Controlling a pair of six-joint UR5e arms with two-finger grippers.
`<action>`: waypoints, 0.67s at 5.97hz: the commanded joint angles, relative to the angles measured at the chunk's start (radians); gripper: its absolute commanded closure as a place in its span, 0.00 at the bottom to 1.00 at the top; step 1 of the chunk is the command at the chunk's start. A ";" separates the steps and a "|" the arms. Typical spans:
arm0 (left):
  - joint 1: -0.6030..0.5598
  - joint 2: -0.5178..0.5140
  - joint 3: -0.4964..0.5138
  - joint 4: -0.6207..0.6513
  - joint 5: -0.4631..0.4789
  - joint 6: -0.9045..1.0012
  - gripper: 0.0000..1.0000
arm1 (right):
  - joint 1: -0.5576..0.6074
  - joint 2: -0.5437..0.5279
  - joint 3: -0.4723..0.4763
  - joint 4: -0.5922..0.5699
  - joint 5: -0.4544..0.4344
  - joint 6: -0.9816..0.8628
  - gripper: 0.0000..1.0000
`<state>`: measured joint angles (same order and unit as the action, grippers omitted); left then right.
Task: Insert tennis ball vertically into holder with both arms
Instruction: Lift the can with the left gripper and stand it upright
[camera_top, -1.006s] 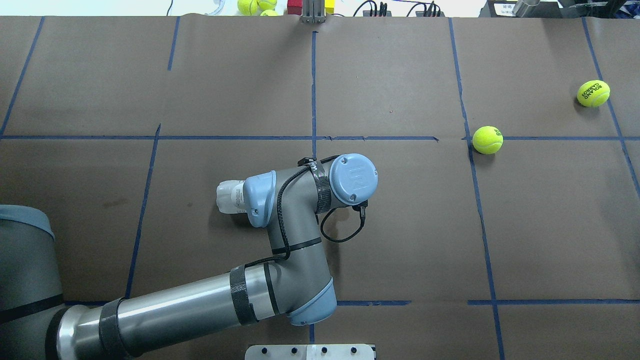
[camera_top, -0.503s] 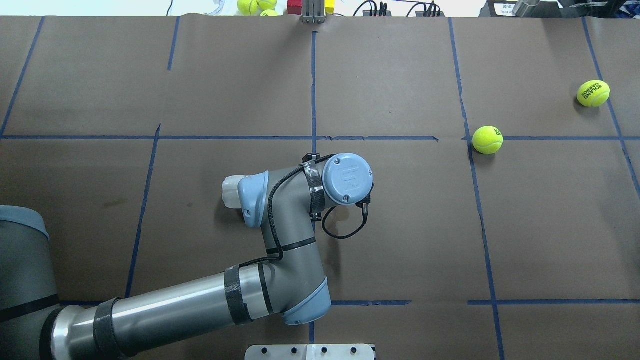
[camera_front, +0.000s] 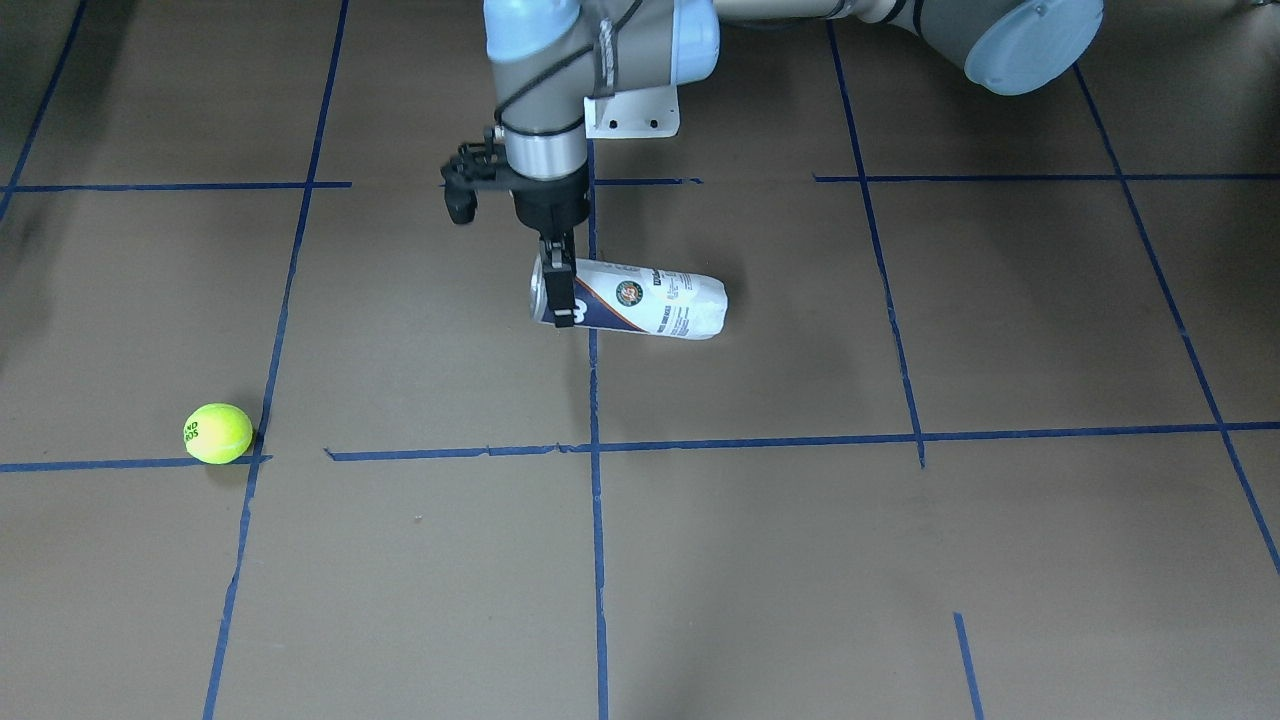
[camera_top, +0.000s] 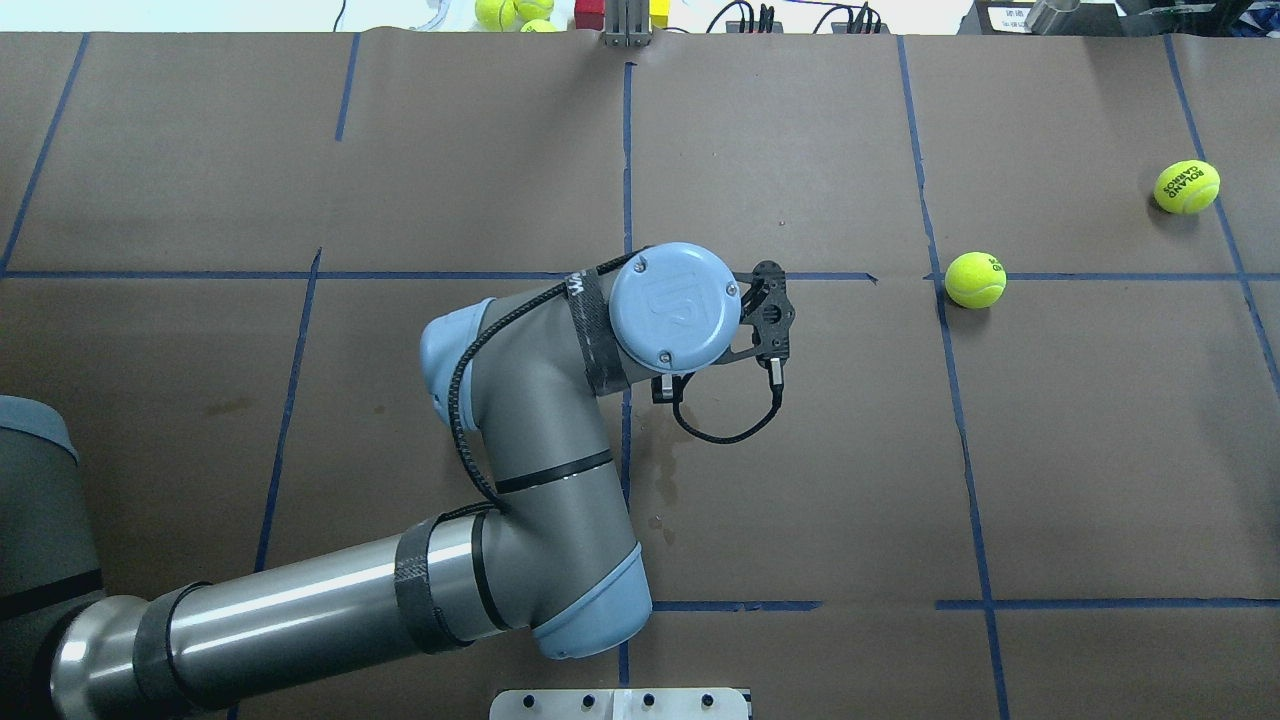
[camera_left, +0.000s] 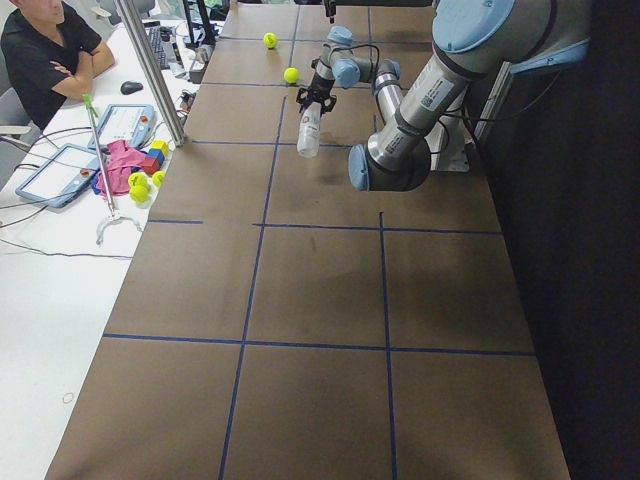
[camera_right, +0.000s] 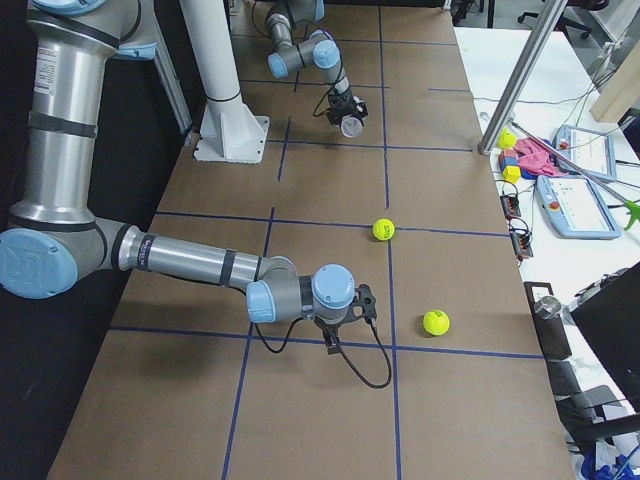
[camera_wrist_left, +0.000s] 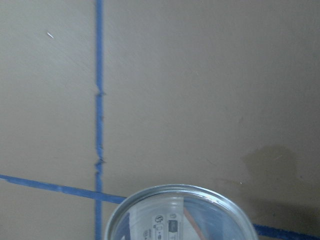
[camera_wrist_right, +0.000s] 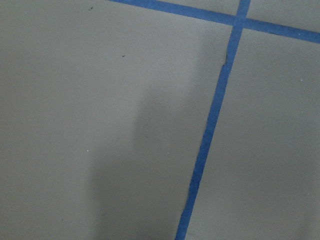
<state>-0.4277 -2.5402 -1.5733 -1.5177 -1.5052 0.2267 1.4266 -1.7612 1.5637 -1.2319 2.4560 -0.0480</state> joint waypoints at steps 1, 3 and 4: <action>-0.046 0.018 -0.097 -0.158 -0.003 -0.051 0.29 | 0.000 0.012 0.006 0.009 0.006 0.000 0.01; -0.078 0.162 -0.094 -0.637 -0.067 -0.299 0.29 | 0.000 0.014 0.004 0.069 0.020 0.002 0.01; -0.088 0.179 -0.094 -0.748 -0.084 -0.373 0.28 | 0.000 0.014 0.006 0.071 0.020 0.000 0.01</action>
<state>-0.5031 -2.3929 -1.6675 -2.1234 -1.5665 -0.0631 1.4266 -1.7479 1.5682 -1.1697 2.4744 -0.0465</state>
